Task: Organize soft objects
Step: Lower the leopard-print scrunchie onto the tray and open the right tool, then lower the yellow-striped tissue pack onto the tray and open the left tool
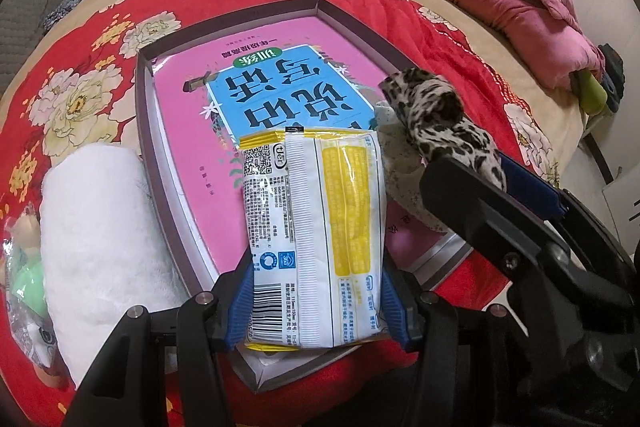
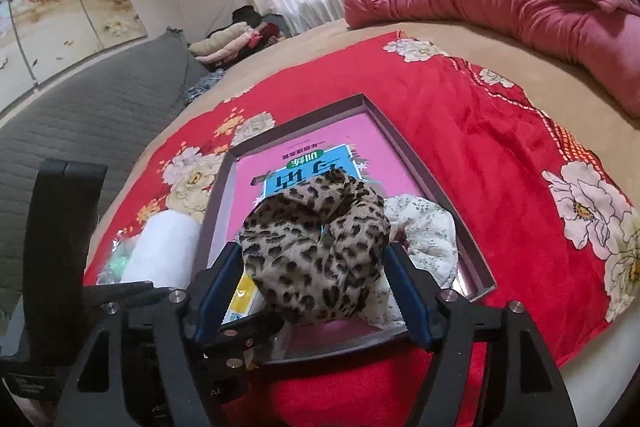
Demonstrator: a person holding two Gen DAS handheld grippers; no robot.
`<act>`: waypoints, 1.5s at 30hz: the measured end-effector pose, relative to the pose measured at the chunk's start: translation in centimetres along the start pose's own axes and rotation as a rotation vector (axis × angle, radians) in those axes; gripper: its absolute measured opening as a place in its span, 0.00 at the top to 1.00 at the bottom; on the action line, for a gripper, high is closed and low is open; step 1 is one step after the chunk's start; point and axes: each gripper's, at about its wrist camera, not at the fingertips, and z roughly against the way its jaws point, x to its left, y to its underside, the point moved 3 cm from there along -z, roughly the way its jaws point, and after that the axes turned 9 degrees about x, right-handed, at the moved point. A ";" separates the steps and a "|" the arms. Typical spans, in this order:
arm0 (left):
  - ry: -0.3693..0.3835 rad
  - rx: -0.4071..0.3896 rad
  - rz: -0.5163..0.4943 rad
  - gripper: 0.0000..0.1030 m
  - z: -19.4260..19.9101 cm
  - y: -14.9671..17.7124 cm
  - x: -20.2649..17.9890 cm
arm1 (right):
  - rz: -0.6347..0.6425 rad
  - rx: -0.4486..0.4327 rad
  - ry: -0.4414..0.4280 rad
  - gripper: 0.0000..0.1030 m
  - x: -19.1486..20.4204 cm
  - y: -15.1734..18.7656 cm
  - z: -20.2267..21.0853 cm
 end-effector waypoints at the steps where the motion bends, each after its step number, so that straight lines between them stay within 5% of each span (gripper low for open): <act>1: -0.001 0.001 -0.001 0.46 -0.1 -0.1 0.0 | -0.003 -0.001 0.001 0.27 0.0 0.0 0.0; 10: 0.014 0.001 0.021 0.46 -0.4 -0.8 0.3 | -0.032 -0.106 0.013 0.26 -0.4 -0.3 1.9; 14: 0.013 -0.002 0.017 0.46 -0.4 -0.8 0.2 | -0.024 -0.051 0.044 0.26 -0.6 -0.4 1.0; 23: -0.008 -0.014 -0.012 0.45 -0.6 -0.6 0.0 | -0.037 0.060 0.208 0.26 -2.3 -0.2 -1.5; 30: -0.023 -0.017 -0.030 0.44 -0.7 -0.6 -0.1 | 0.016 0.056 0.299 0.26 -2.9 -0.3 -2.0; 33: -0.015 -0.022 -0.029 0.43 -0.8 -0.7 -0.1 | 0.067 0.016 0.413 0.26 -2.4 -0.4 -1.5; 45: 0.017 -0.027 -0.010 0.41 -0.7 -1.0 0.0 | 0.011 0.015 0.412 0.26 -4.4 0.0 -1.6</act>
